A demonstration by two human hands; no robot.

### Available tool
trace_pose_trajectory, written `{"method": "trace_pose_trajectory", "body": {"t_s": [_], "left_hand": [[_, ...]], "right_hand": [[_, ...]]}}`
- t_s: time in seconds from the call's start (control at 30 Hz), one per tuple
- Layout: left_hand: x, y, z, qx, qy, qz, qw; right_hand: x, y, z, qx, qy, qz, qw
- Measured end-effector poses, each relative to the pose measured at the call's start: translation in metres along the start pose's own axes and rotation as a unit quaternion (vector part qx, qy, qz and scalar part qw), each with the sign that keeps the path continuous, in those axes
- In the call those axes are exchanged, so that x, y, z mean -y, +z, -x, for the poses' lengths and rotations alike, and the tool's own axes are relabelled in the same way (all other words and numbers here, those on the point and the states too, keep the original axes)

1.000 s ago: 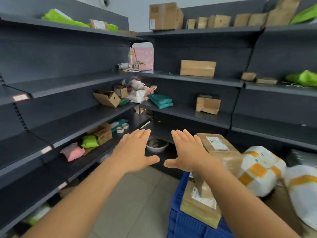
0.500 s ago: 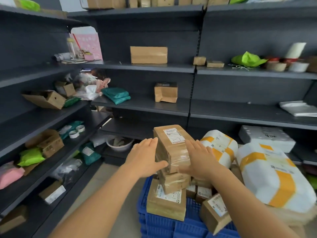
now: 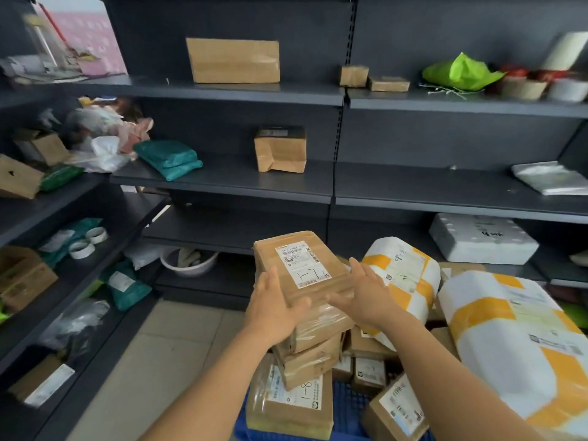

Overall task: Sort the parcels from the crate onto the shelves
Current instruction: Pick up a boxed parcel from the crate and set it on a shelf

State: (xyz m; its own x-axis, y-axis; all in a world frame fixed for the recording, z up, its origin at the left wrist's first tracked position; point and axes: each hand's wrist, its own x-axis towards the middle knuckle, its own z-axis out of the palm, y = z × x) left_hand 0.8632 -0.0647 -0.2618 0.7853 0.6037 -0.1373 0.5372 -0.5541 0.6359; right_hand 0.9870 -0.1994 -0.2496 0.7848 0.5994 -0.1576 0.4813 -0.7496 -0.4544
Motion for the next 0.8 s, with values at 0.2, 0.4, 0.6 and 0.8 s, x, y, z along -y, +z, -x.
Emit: {"method": "trace_pose_trajectory", "body": {"t_s": [0.2,0.4,0.6,0.8], "left_hand": [[0.0,0.03,-0.014,-0.027,-0.077,0.159,0.984],[-0.003,0.05,-0.011,-0.058,-0.126,0.255,0.957],[-0.022,0.049,0.009,-0.101,-0.142,0.298,0.939],[-0.016,0.032,0.043,-0.168,-0.135,0.32,0.923]], "right_hand": [[-0.018,0.015,-0.036,0.041,0.006,-0.084,0.996],[-0.031,0.023,-0.045,0.073,-0.041,-0.16,0.983],[-0.039,0.02,-0.041,0.076,-0.091,-0.184,0.976],[-0.017,0.015,-0.024,0.082,-0.163,-0.19,0.965]]}}
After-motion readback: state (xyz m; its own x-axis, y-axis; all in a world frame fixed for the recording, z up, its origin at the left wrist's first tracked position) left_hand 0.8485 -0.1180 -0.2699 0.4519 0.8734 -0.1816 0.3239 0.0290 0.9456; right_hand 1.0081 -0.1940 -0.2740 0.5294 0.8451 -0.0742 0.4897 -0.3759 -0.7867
